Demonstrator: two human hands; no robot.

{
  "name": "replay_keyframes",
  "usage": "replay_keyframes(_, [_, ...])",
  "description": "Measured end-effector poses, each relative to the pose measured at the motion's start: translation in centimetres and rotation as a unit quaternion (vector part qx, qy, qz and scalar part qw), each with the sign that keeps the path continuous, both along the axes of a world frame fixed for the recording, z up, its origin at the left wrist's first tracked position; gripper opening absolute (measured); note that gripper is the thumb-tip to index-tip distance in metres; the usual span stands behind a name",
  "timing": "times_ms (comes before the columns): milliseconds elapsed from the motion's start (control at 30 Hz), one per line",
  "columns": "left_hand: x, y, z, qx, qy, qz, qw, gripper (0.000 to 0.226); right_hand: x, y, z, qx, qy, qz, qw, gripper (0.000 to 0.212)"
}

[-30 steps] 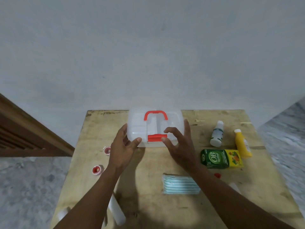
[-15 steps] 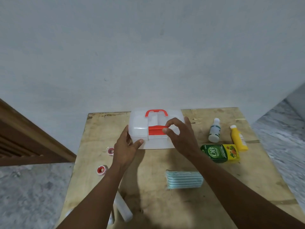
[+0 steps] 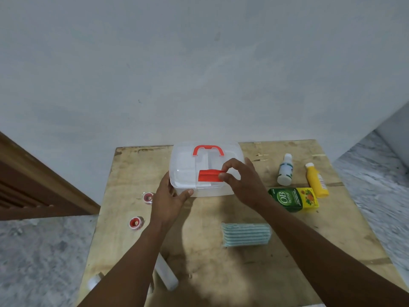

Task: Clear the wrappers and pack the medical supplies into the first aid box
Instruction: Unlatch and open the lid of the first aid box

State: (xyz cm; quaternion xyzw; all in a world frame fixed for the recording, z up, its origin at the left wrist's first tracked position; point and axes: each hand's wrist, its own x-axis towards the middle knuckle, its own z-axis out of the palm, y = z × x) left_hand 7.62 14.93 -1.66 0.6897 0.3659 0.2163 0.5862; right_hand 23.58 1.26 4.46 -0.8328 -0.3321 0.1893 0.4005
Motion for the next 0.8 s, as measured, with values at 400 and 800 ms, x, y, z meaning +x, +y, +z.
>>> replay_keyframes(400, [0.2,0.0,1.6,0.012,0.025,-0.017,0.999,0.081,2.6,2.1,4.3,0.034,-0.058,0.033,0.997,0.011])
replay_keyframes(800, [0.4,0.4,2.3,-0.035,0.017,-0.004,0.999,0.073,7.8,8.7,8.6,0.022,-0.273,-0.005,0.962,0.008])
